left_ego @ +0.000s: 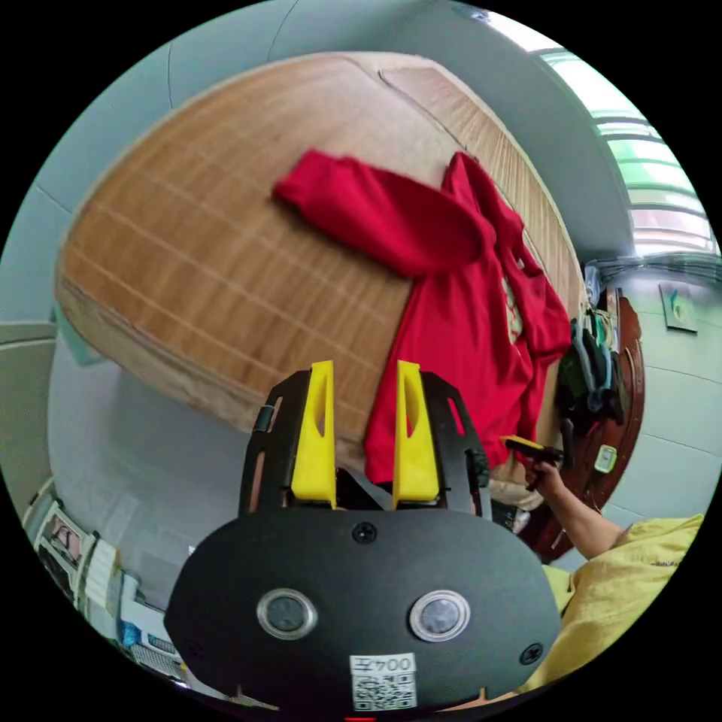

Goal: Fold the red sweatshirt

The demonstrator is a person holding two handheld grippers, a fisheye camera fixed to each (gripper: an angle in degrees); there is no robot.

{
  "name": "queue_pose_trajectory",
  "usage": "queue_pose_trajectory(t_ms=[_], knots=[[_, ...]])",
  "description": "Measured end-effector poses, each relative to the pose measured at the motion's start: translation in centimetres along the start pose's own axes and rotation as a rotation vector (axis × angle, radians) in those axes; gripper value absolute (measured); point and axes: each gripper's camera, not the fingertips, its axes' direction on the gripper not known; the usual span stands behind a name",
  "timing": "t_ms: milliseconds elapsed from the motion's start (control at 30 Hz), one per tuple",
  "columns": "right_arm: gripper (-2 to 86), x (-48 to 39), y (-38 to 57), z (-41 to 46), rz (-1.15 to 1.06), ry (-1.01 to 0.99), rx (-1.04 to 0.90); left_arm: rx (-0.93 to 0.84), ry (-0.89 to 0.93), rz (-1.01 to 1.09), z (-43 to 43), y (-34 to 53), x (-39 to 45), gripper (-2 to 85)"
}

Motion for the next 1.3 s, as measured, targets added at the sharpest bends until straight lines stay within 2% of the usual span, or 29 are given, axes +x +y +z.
queue_pose_trajectory(t_ms=[133, 300, 433, 800, 1300], knots=[[12.1, 0.6, 0.7, -0.2, -0.026, -0.037, 0.021, -0.088, 0.031, -0.064, 6.1, 5.4, -0.2, 12.0], [12.0, 2.3, 0.2, -0.3, -0.006, -0.130, -0.011, -0.077, 0.058, -0.127, 8.0, 7.4, 0.2, 12.1], [11.7, 2.6, 0.3, -0.4, 0.022, -0.138, -0.005, -0.100, 0.058, -0.117, 8.6, 6.8, 1.2, 12.0], [10.6, 2.0, 0.2, -0.9, -0.122, -0.110, -0.034, -0.126, 0.028, -0.111, 8.2, 5.0, 2.5, 11.9], [8.9, 1.3, 0.7, -2.0, -0.183, -0.110, -0.010, -0.175, 0.016, -0.119, 8.4, 2.6, 4.2, 11.9]])
